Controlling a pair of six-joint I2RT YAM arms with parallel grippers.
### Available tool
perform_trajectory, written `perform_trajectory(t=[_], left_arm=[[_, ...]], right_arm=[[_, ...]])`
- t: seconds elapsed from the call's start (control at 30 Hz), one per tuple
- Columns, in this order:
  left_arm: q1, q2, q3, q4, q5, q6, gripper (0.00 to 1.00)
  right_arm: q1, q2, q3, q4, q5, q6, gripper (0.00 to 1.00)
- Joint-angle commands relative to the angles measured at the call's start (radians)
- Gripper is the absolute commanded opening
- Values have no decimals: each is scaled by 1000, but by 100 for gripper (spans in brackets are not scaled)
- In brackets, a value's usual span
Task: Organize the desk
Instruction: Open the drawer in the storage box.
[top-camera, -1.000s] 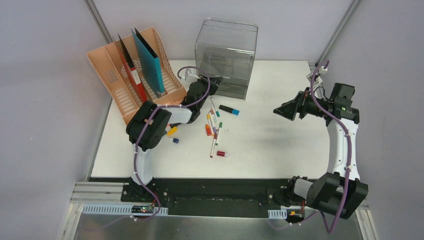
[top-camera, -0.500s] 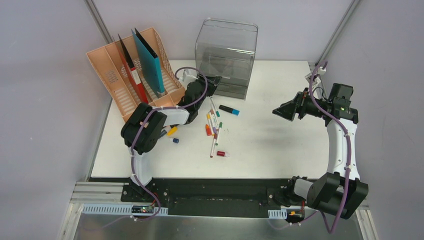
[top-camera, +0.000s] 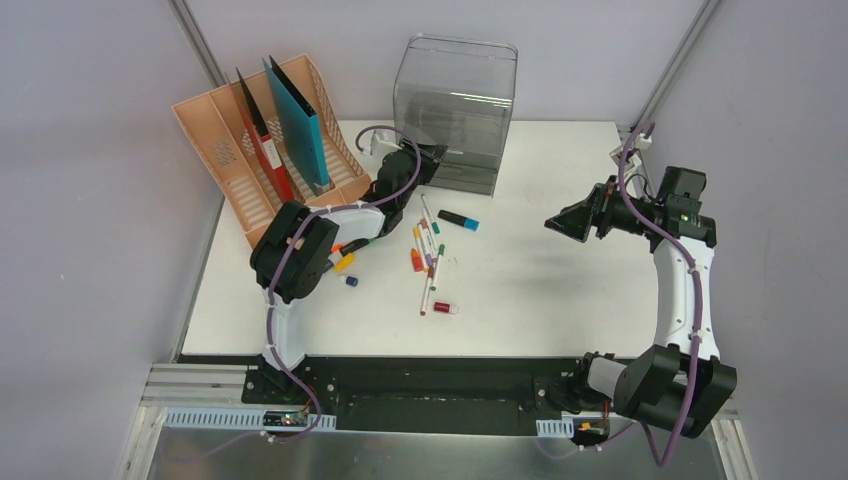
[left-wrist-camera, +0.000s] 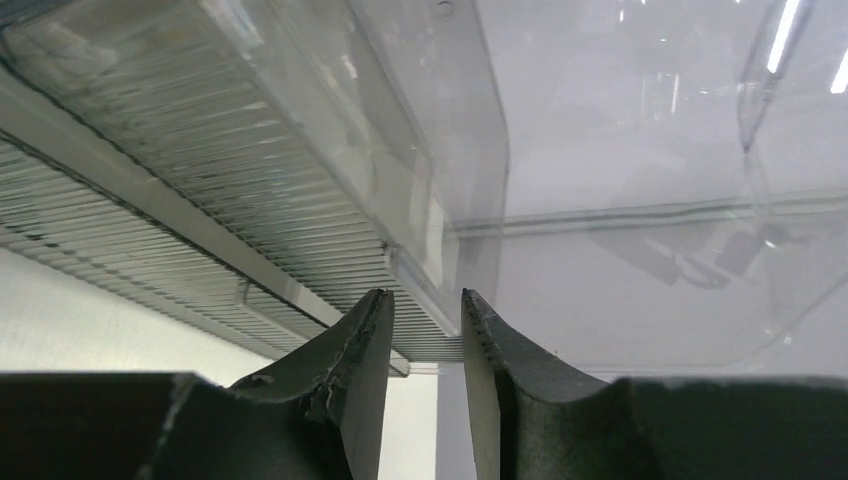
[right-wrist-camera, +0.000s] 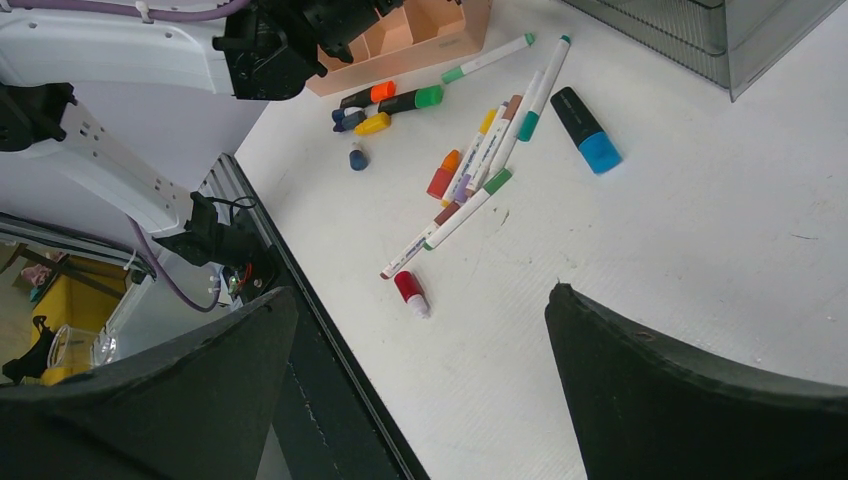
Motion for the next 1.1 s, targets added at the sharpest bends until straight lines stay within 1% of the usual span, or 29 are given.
perform_trajectory(t=[0.0,0.13,0.2,0.37,0.4,0.6,0.7,0.77,0.83,0.87,0.9,0.93,1.0,1.07], left_arm=[[4,26,53,-55,-27,-21,32],[5,39,69,-94,-49,-32,32],[6,47,83,-113,-57,-35,29],[6,61,91,-117,-66,-42,3],[6,59,87,-116,-68,-46,0],[6,25,38,-70,-45,-58,0],[4,-11,-9,-14,-26,-61,0],[2,-41,-36,-1,-13,-62,0],[-2,-70,-64,10,2,-63,0],[-3,-81,-75,18,9,-63,0],[-4,-92,-87,24,17,-63,0],[-5,-102,-98,29,23,-63,0],[-6,-124,-122,43,33,-64,0],[-7,-144,-143,55,42,-64,0]], right_arm=[[10,-15,3,37,3,-4,99],[10,-15,2,37,3,-3,99],[10,-16,1,39,5,-3,99],[10,-15,0,40,8,-3,99],[10,-14,0,39,8,-4,99],[11,-14,-3,42,7,0,99],[12,-6,-30,103,-27,61,99],[16,-6,-61,178,-48,126,99],[23,-13,-102,300,-48,197,99],[29,-20,-126,361,-48,197,99],[37,-29,-152,431,-40,308,99],[43,-37,-178,492,-31,364,99],[59,-46,-216,582,-20,408,99],[81,-42,-237,632,-3,424,99]])
